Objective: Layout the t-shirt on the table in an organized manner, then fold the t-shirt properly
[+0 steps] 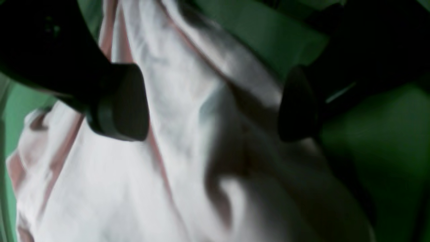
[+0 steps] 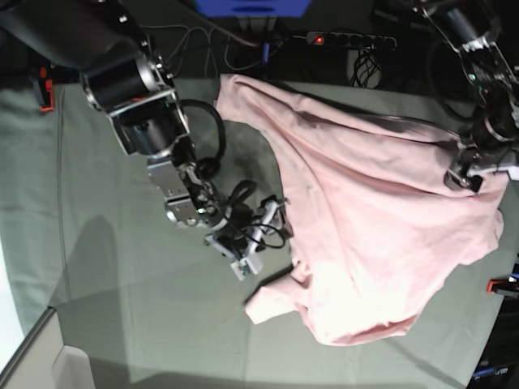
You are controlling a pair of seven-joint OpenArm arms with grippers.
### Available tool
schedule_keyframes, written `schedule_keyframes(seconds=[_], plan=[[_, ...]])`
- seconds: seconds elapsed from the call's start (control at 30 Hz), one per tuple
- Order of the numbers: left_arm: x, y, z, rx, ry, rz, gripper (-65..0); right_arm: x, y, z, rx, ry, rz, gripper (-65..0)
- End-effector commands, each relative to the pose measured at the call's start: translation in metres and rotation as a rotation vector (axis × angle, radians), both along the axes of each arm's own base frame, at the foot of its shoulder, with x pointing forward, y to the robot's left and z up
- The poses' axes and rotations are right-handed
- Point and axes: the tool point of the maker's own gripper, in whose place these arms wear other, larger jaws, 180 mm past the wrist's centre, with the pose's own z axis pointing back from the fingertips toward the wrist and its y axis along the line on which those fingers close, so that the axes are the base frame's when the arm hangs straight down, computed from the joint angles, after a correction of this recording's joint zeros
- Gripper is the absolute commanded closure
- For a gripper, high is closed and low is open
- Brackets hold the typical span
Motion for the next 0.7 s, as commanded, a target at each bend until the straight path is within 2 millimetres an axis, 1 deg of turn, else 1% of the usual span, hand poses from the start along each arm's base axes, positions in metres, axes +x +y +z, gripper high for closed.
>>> schedule_keyframes(seconds=[0.0,0.1,0.17,0.3,0.37,0.47,0.57,0.6,0.67], plan=[[0.005,0.009,0.012,0.030,-0.028,0.001,-58.6,0.014,0.014,0.022,0.051,-0.054,0.004,-39.3],[0.005,0.003,0.009,0.015,-0.027,0.002,-58.6,0.005,0.023,0.017,0.065,-0.036,0.009,-39.3],[0.003,0.002,0.008,0.014,-0.024,0.002,-58.6,-0.007,0.039,0.014,0.087,-0.017,0.024,-39.0],[0.003,0.002,0.007,0.014,-0.023,0.002,-58.6,-0.022,0.045,0.005,0.089,0.010,0.039,-38.6],[0.003,0.003,0.008,0.017,-0.023,0.002,-58.6,-0.028,0.053,0.003,0.078,0.010,0.074,-36.5],[0.003,0.003,0.008,0.015,-0.023,0.002,-58.6,-0.033,0.059,0.002,0.062,0.005,0.108,-25.6],[0.003,0.003,0.007,0.014,-0.022,0.002,-58.6,-0.030,0.057,0.004,0.062,-0.003,0.106,-6.8],[0.002,0.002,0.006,0.011,-0.018,0.003,-58.6,-0.025,0.058,0.009,0.070,-0.021,0.102,0.0],[0.002,0.003,0.006,0.012,-0.017,0.003,-58.6,-0.016,0.056,0.018,0.092,-0.064,0.086,0.0]])
